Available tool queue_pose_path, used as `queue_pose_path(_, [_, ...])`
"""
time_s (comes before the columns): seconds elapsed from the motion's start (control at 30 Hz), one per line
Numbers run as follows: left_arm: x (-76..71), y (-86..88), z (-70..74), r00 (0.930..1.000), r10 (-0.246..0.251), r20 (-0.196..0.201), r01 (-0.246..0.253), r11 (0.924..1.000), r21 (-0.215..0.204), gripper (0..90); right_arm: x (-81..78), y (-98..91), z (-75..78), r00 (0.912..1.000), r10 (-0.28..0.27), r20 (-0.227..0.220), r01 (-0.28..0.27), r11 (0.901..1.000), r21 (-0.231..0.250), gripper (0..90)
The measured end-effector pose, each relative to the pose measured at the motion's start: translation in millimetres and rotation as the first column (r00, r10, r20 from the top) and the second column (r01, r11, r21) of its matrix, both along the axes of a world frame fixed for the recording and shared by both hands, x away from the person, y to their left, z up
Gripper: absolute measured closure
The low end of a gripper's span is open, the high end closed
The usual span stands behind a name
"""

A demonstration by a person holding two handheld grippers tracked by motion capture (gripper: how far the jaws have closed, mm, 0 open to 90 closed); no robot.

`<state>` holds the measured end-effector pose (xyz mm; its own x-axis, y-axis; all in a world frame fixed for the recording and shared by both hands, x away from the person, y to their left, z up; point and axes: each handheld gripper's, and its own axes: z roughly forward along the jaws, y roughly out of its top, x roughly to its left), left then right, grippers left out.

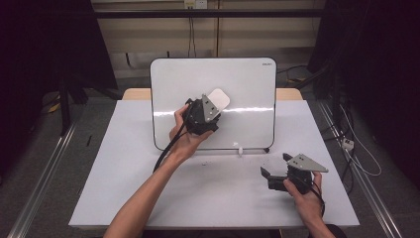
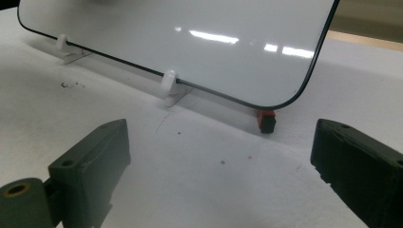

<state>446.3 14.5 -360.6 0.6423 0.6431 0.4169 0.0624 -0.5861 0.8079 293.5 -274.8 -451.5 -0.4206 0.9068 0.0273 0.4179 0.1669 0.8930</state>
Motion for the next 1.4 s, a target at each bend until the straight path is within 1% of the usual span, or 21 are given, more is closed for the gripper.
queue_pose_path(0.1, [-2.0,6.7,1.5,0.9998,0.002,-0.019,-0.002,0.9996,-0.026,30.8,-0.2,-0.3,0.0,1.0,0.002,0.0,-0.002,1.0,0.001,5.8])
queue_pose_path(0.2, [-3.4,12.6,2.3,0.9996,0.011,-0.027,-0.012,0.9989,-0.046,30.8,0.5,-0.2,-0.1,1.0,0.003,0.002,-0.003,1.0,0.002,5.8])
queue_pose_path(0.23, [-3.6,14.3,2.3,0.9995,0.016,-0.027,-0.017,0.9981,-0.06,30.8,0.5,-0.2,-0.1,1.0,0.003,0.002,-0.003,1.0,0.002,5.8])
queue_pose_path(0.3, [-3.6,18.7,3.9,0.9994,0.018,-0.03,-0.02,0.9976,-0.066,30.9,0.9,0.0,-0.3,1.0,0.005,0.002,-0.005,1.0,0.0,5.8])
queue_pose_path(0.43, [-4.1,27.5,7.5,0.9986,0.02,-0.049,-0.026,0.9937,-0.109,30.8,1.2,-0.3,0.0,1.0,-0.004,-0.001,0.004,1.0,0.003,5.8])
queue_pose_path(0.47, [-4.9,29.1,8.8,0.9985,0.022,-0.05,-0.027,0.994,-0.106,30.8,1.4,-0.3,0.1,1.0,-0.007,-0.002,0.007,1.0,0.002,5.8])
queue_pose_path(0.53, [-6.0,32.3,10.4,0.9985,0.017,-0.052,-0.023,0.9933,-0.114,30.8,1.7,0.1,0.0,1.0,-0.009,0.0,0.009,1.0,0.002,5.9])
queue_pose_path(0.57, [-6.4,34.1,11.0,0.9983,0.013,-0.057,-0.02,0.9917,-0.127,30.8,1.7,0.1,-0.2,1.0,-0.008,0.0,0.008,1.0,-0.001,5.9])
queue_pose_path(0.67, [-6.8,40.5,10.7,0.9976,0.019,-0.067,-0.028,0.9888,-0.147,30.8,0.6,-0.1,-0.3,0.9998,-0.02,-0.008,0.02,0.9998,0.002,5.8])
queue_pose_path(0.7, [-7.3,45.0,9.4,0.9968,0.03,-0.074,-0.042,0.9859,-0.162,30.8,0.8,0.2,-0.4,0.9998,-0.018,-0.007,0.018,0.9998,0.001,5.8])
queue_pose_path(0.87, [-9.8,54.3,7.8,0.9957,0.045,-0.081,-0.058,0.9824,-0.177,30.8,1.7,0.8,-0.7,0.9999,-0.012,-0.006,0.012,0.9999,-0.001,5.9])
queue_pose_path(0.97, [-13.5,61.8,6.8,0.9946,0.057,-0.087,-0.073,0.977,-0.2,30.8,1.5,0.0,-0.6,0.9999,-0.011,-0.006,0.011,0.9999,0.002,5.9])
queue_pose_path(1.0, [-14.8,64.1,6.7,0.9939,0.068,-0.087,-0.085,0.9761,-0.2,30.8,1.5,-0.6,-0.5,1.0,-0.009,-0.001,0.009,1.0,0.0,5.7])
queue_pose_path(1.03, [-15.6,66.4,7.4,0.9928,0.077,-0.091,-0.093,0.9775,-0.189,30.8,1.2,-0.8,-0.3,0.9999,-0.011,-0.008,0.011,0.9999,0.006,5.7])
queue_pose_path(1.1, [-16.3,71.5,8.7,0.9916,0.077,-0.104,-0.098,0.9723,-0.212,30.8,1.3,-0.7,-0.5,1.0,-0.007,-0.004,0.007,1.0,0.004,5.8])
queue_pose_path(1.17, [-17.3,75.8,10.7,0.9909,0.093,-0.097,-0.112,0.9702,-0.215,30.8,0.0,-0.7,-0.2,1.0,-0.001,-0.004,0.001,1.0,0.002,5.7])
queue_pose_path(1.2, [-17.7,77.9,11.5,0.9905,0.095,-0.099,-0.115,0.9679,-0.223,30.8,-0.8,-1.4,0.3,1.0,0.004,0.001,-0.004,1.0,-0.001,5.7])
queue_pose_path(1.27, [-17.9,82.0,13.0,0.9899,0.093,-0.107,-0.115,0.9678,-0.224,30.8,-1.0,-1.8,0.2,1.0,0.005,-0.002,-0.005,1.0,0.001,5.6])
queue_pose_path(1.33, [-19.1,85.6,13.1,0.9894,0.096,-0.109,-0.119,0.9679,-0.222,30.8,0.0,-2.4,-0.1,1.0,0.004,-0.005,-0.004,1.0,0.004,5.6])
queue_pose_path(1.37, [-19.9,87.6,13.2,0.9895,0.098,-0.107,-0.119,0.9699,-0.213,30.8,0.5,-2.5,-0.3,1.0,0.005,-0.002,-0.005,1.0,0.003,5.6])
queue_pose_path(1.4, [-20.9,89.3,13.0,0.9892,0.101,-0.106,-0.122,0.9694,-0.213,30.8,0.7,-2.3,-0.3,1.0,0.004,-0.004,-0.004,1.0,0.004,5.6])
